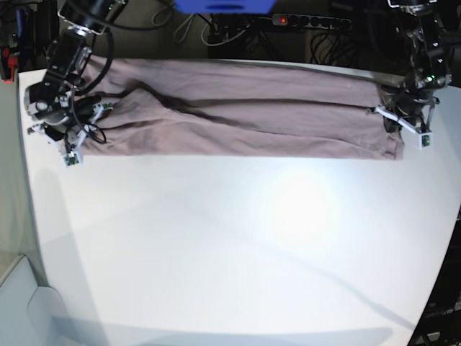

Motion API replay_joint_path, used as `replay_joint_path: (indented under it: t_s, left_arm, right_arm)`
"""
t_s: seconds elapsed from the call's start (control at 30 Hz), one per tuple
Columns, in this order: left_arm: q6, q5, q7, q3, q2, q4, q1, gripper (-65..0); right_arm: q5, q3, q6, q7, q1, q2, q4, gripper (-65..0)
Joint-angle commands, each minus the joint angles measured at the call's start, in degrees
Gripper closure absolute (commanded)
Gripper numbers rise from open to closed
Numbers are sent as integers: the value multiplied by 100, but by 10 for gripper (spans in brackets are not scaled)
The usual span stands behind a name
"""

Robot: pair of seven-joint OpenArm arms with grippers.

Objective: Layout the t-shirt on the table in an organized manner, then fold the t-shirt properly
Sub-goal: 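Lift the strip end with the left gripper and fold it toward the right gripper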

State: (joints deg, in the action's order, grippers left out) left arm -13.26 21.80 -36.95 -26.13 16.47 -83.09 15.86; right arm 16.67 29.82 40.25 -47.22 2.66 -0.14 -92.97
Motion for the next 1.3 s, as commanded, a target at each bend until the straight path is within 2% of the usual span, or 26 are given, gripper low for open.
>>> replay_joint_path:
  t_s: [0.0,0.13,0.3,0.4,0.47,0.6,0.9,1.07,1.27]
  left_arm:
    - [29,-75,-371,24,28,-109,89,0]
    - [47,-110,-371,42,-51,-838,274,0]
    - [47,-154,-380,59,-544,-1946,511,0]
    - [47,-435,-380,297,-807,-2535,581,0]
    - [55,-787,-424,675,-974,-2869,634,0]
    - [55,-1525,-1039,1624,-1414,-3071,581,0]
    - [55,-3037,-1083,3549,-2495,-3045,441,0]
    - [55,-3538,-1092,4516,-2547,-2939,344,0]
    - [55,-3495,-1074,4683,-2547,-2306,54,0]
  right_arm:
    - [8,-7,-25,-29,-85,19,-26,-243]
    - [8,-7,-25,-29,-112,19,-26,-243]
    - [8,-7,-25,-29,-121,19,-26,-243]
    - [8,-7,-25,-29,-121,19,-26,-243]
    - [8,-7,-25,-29,-121,19,-26,-243]
    - [8,-7,-25,-29,-121,19,-26,-243]
    - [8,-7,-25,-29,-121,19,-26,-243]
    - [8,-7,-25,-29,-121,19,-26,-243]
    - [8,-7,-25,-29,-121,19,-26,-243]
